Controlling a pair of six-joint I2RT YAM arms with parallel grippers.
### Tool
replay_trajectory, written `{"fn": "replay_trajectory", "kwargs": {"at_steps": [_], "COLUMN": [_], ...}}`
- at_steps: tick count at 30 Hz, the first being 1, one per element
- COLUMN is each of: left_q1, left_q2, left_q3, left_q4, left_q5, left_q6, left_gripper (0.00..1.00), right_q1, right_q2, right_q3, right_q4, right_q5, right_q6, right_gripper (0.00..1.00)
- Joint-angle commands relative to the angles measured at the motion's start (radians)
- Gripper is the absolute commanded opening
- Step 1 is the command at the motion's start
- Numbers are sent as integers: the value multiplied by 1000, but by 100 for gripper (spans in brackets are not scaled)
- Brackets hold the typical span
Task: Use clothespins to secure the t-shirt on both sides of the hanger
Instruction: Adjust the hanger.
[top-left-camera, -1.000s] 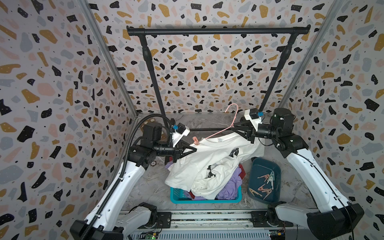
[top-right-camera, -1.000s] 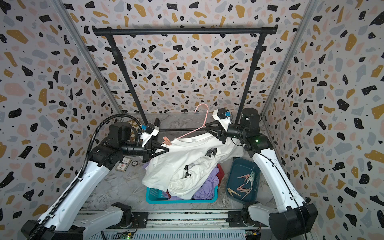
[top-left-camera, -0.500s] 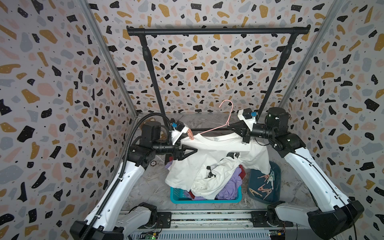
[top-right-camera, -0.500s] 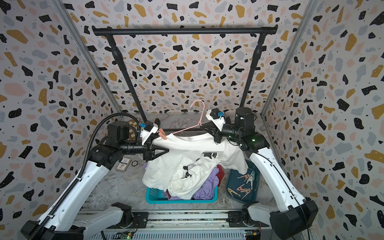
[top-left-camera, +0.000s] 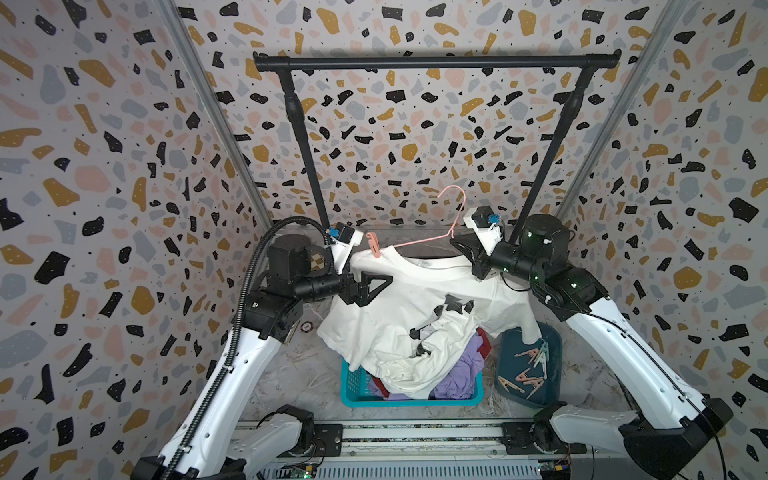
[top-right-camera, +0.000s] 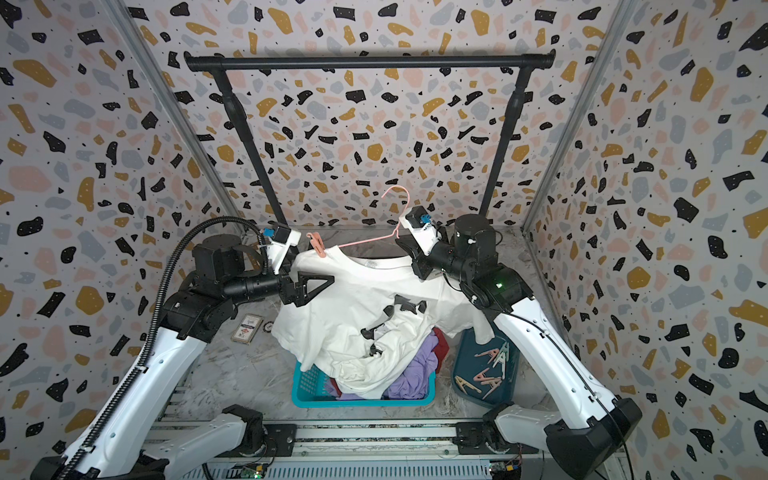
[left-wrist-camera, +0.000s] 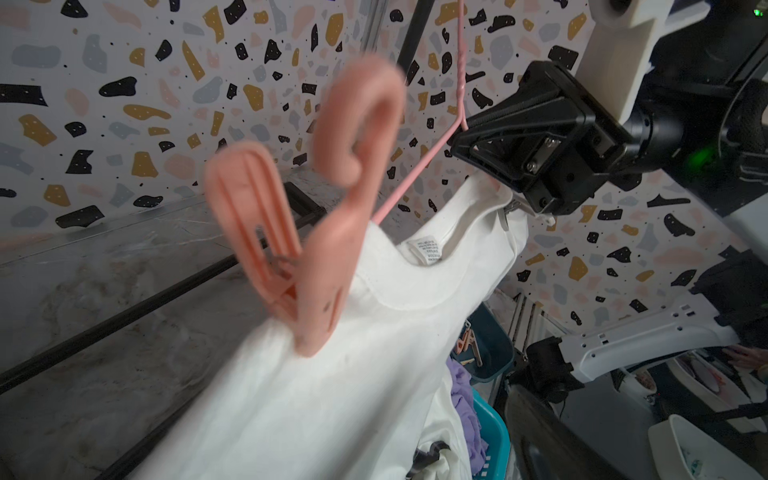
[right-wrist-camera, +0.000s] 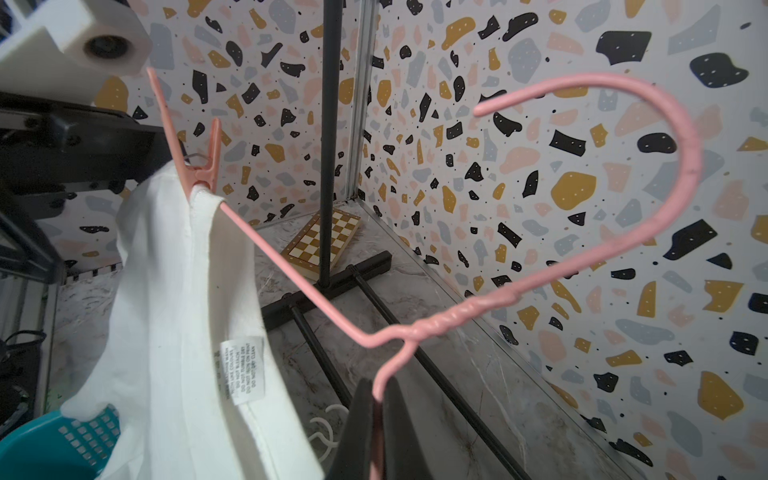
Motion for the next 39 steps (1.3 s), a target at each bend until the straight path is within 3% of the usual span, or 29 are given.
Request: {"fn": "replay_trajectory", "kwargs": {"at_steps": [1, 6, 12, 15, 19, 24, 29, 39], "left_q1": [-6, -7, -5, -4, -5, -11, -58, -136], "left_q2": [1, -6, 29, 30, 15, 13, 36, 110], "left_q3": [62, 106, 124, 135, 131, 62, 27, 33], "left_q4": [27, -149, -234, -223, -136, 117, 295, 438], "left_q5": [-46, -281, -365, -321, -168, -20, -26, -94], "left_q6": [-149, -60, 36, 4, -108, -415, -627, -736], "left_gripper": [92, 95, 99, 100, 94, 84, 78, 74], "right_q1": [44, 47, 47, 47, 48, 51, 110, 246], "right_q2": [-28, -39, -63, -50, -42, -60, -57, -27], "right_q3": [61, 86, 65, 77, 88, 54, 32, 7], "right_q4": [6, -22, 8, -11, -29, -6, 5, 42], "right_q5": [217, 288, 256, 263, 317, 262, 269, 364], "right_q6": [80, 77, 40, 51, 106, 149, 173, 200], "right_gripper": [0, 0, 0, 0, 0, 0, 0, 0]}}
